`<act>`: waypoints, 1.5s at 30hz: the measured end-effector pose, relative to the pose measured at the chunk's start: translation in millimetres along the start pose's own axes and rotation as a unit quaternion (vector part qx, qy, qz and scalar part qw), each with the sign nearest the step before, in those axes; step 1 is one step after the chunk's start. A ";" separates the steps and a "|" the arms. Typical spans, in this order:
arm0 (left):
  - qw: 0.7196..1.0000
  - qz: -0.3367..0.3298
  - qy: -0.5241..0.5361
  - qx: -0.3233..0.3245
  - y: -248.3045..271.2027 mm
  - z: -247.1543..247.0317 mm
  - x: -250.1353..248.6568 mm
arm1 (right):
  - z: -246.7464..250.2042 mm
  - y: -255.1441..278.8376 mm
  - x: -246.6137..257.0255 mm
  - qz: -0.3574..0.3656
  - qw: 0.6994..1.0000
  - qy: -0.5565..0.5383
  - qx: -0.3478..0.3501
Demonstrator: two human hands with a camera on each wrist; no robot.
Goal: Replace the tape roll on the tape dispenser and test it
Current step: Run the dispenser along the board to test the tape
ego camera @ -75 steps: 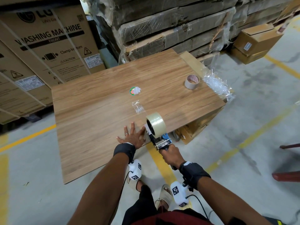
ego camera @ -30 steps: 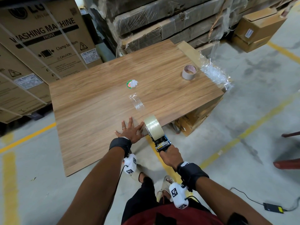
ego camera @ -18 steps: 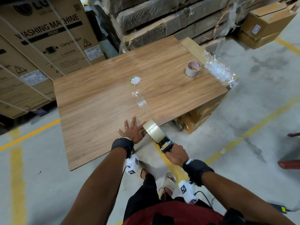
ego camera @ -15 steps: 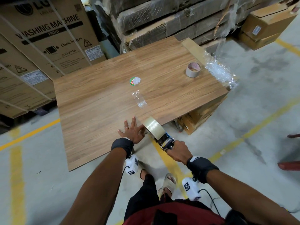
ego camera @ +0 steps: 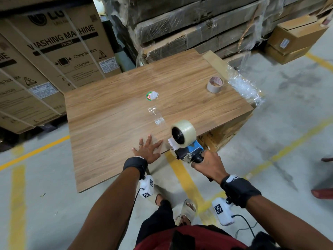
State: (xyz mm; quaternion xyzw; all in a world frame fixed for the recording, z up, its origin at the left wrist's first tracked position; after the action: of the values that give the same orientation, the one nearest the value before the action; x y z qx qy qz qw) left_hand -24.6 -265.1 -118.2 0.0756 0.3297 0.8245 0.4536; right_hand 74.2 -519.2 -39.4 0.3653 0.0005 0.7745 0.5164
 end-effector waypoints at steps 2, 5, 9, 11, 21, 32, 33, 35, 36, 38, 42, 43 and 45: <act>1.000 -0.002 0.002 -0.009 0.2 0.0 1.4 | 11.9 -1.1 9.0 0.007 1.000 -0.007 -0.023; 1.000 -0.003 0.005 -0.020 -1.4 0.8 4.1 | 21.6 -9.3 23.7 0.003 0.997 -0.074 -0.029; 0.996 0.006 0.071 -0.060 -3.5 13.0 4.6 | 22.5 -30.4 41.7 -0.026 0.983 -0.179 -0.025; 0.984 0.010 0.136 -0.117 -4.7 28.9 7.3 | 19.4 -40.6 54.2 -0.041 0.972 -0.233 -0.015; 0.779 -0.049 0.585 -0.220 -16.8 128.0 11.5 | -3.4 -86.8 119.6 -0.116 0.878 -0.462 0.046; 0.739 -0.107 0.611 -0.261 -62.0 193.0 31.5 | -0.4 -131.4 173.4 -0.115 0.846 -0.519 0.048; 0.742 -0.107 0.608 -0.261 -67.5 196.5 37.0 | 0.1 -133.9 176.9 -0.115 0.842 -0.524 0.050; 0.747 -0.106 0.606 -0.252 -78.0 202.2 46.2 | 1.9 -137.6 182.3 -0.114 0.834 -0.537 0.052; 0.750 -0.109 0.605 -0.244 -82.0 204.7 49.7 | 2.5 -138.9 184.3 -0.114 0.830 -0.543 0.054; 0.758 -0.121 0.599 -0.226 -89.7 208.7 52.8 | 2.0 -141.3 188.4 -0.114 0.828 -0.546 0.059; 0.772 -0.139 0.579 -0.225 -102.4 213.6 60.3 | -1.3 -146.8 192.5 -0.116 0.827 -0.547 0.054; 0.772 -0.143 0.576 -0.229 -104.3 214.4 62.5 | -2.5 -148.3 193.4 -0.117 0.827 -0.547 0.053; 0.770 -0.146 0.574 -0.237 -106.6 215.8 66.9 | -4.3 -150.2 196.8 -0.119 0.828 -0.546 0.054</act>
State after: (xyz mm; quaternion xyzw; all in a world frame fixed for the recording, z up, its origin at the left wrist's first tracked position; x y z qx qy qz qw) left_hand 102.6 -69.6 -28.7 -0.5711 0.3296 0.6900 0.2985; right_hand 152.6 -290.0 11.9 0.7528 -0.1962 0.3803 0.5002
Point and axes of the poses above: each hand's wrist, its own y-axis away from the middle knuckle, its own z-axis out of the back of the hand, x = y × z, the point moved 8 cm from there along -y, towards the middle knuckle, and after that the axes turned 1 degree about -y, right-handed, at the moved point
